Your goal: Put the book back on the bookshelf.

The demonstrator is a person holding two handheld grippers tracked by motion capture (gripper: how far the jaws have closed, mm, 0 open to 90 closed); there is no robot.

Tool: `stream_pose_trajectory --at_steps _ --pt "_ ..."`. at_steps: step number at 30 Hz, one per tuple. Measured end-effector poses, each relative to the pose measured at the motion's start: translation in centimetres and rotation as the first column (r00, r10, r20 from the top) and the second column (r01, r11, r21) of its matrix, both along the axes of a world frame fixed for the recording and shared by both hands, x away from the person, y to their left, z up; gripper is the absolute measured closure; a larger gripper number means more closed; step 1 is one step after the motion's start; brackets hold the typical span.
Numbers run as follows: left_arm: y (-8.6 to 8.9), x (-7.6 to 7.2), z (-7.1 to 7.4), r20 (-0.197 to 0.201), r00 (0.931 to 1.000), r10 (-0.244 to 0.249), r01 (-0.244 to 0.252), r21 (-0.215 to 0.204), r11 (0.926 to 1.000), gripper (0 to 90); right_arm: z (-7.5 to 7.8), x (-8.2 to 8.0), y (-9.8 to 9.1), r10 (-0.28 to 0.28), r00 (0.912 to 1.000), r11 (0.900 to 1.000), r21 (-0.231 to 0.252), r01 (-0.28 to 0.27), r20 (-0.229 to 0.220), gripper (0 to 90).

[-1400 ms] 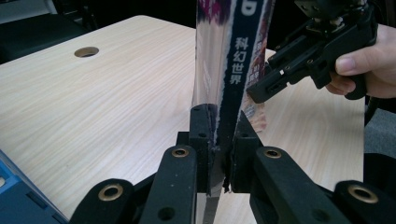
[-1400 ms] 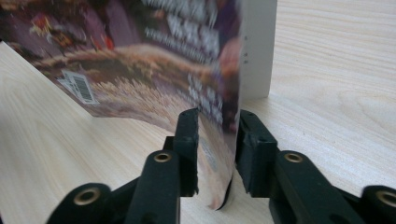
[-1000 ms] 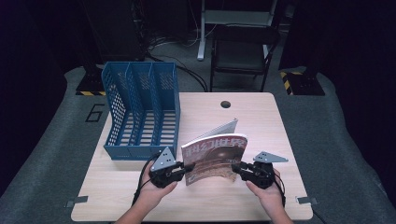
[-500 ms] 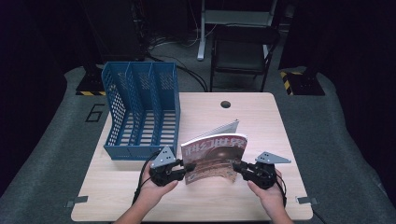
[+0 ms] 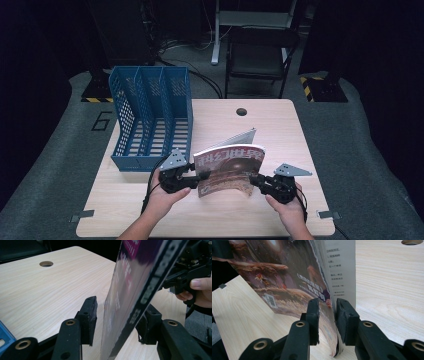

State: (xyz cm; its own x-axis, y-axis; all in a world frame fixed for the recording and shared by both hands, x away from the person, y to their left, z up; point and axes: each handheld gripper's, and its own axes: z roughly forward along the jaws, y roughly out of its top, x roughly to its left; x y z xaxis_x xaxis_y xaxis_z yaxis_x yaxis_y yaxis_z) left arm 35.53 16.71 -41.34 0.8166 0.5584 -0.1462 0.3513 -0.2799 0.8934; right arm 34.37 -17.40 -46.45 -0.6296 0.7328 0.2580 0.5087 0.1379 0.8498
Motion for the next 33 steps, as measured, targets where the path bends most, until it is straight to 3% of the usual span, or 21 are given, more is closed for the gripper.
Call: stream_pose_trajectory --at_steps 10,18,24,33 --pt "-0.4 0.6 2.5 -0.024 0.9997 -0.008 0.008 0.007 0.9999 53.0 0.0 0.0 0.0 0.004 1.0 1.0 -0.005 -0.004 0.008 72.4" --pt "-0.8 0.8 3.3 -0.025 0.9993 -0.03 0.031 0.046 0.9985 53.6 0.0 0.0 0.0 -0.001 1.0 1.0 -0.005 0.001 0.001 72.3" --pt "-1.2 0.9 4.1 -0.036 0.998 -0.052 0.055 0.08 0.9953 59.1 -0.1 0.0 0.0 -0.001 1.0 1.0 -0.006 0.001 0.002 71.8" --pt "-1.4 1.1 5.9 -0.016 0.9982 -0.058 0.059 0.095 0.9938 59.7 -0.2 0.0 0.2 -0.003 0.9999 0.9999 -0.015 0.003 -0.01 71.7"
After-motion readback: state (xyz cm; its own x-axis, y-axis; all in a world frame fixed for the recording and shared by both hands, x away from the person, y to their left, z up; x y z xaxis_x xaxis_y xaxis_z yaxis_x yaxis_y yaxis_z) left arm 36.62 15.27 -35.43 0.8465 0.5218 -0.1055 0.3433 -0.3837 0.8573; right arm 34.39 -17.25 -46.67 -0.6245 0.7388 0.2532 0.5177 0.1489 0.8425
